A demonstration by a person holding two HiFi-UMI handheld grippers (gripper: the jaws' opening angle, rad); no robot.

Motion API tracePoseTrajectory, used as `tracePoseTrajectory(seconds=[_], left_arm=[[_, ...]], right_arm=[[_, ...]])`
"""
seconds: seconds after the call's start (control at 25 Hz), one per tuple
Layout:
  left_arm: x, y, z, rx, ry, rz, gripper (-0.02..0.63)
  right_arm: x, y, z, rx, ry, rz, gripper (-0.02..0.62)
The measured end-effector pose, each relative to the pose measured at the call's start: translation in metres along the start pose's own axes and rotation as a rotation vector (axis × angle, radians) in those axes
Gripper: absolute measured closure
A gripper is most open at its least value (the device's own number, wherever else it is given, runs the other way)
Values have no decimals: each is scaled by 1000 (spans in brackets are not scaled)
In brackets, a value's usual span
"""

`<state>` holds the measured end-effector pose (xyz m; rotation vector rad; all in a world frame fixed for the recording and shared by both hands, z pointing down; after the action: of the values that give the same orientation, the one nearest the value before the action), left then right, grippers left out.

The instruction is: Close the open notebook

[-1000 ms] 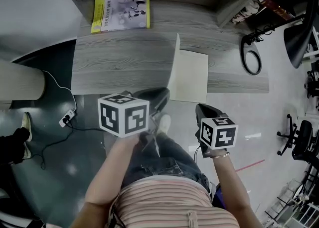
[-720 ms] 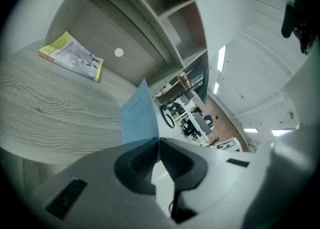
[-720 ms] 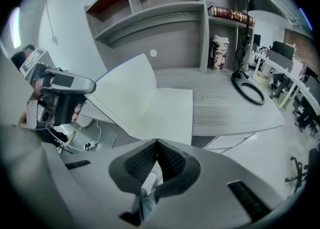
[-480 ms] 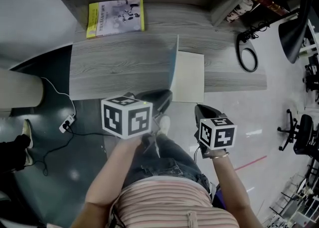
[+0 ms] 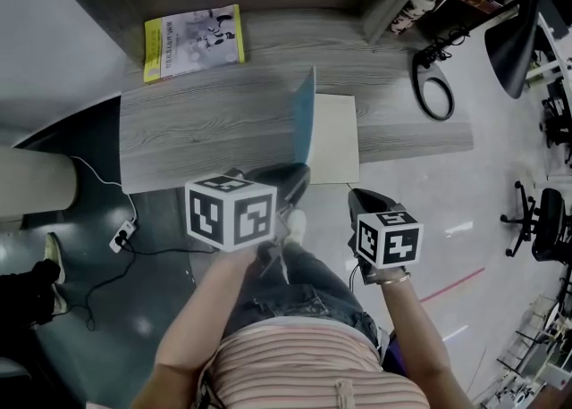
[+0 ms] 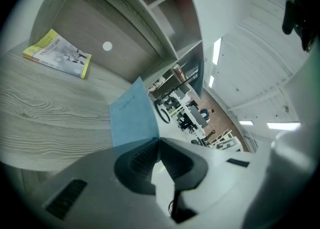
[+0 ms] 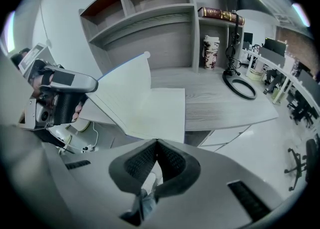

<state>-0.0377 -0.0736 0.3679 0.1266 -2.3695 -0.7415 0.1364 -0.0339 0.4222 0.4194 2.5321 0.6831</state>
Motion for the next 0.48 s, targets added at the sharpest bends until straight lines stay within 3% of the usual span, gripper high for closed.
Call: tracePoseTrajectory(seconds=[0.48], left_arm=[[-16,-1,-14,38,0,-59,583]], right_arm=[[-9,9,11,-19,31,-39,588]])
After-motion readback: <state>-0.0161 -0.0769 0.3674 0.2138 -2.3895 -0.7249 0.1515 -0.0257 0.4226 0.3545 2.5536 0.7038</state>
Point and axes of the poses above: the fingertips, and each gripper's own axes: z backward along the fingers, x to its left, y out of its underside, the point moved 6 cm from there along z, backward along the fingers, and after that the axes turned 15 degrees about -y, right-handed, at the moved point
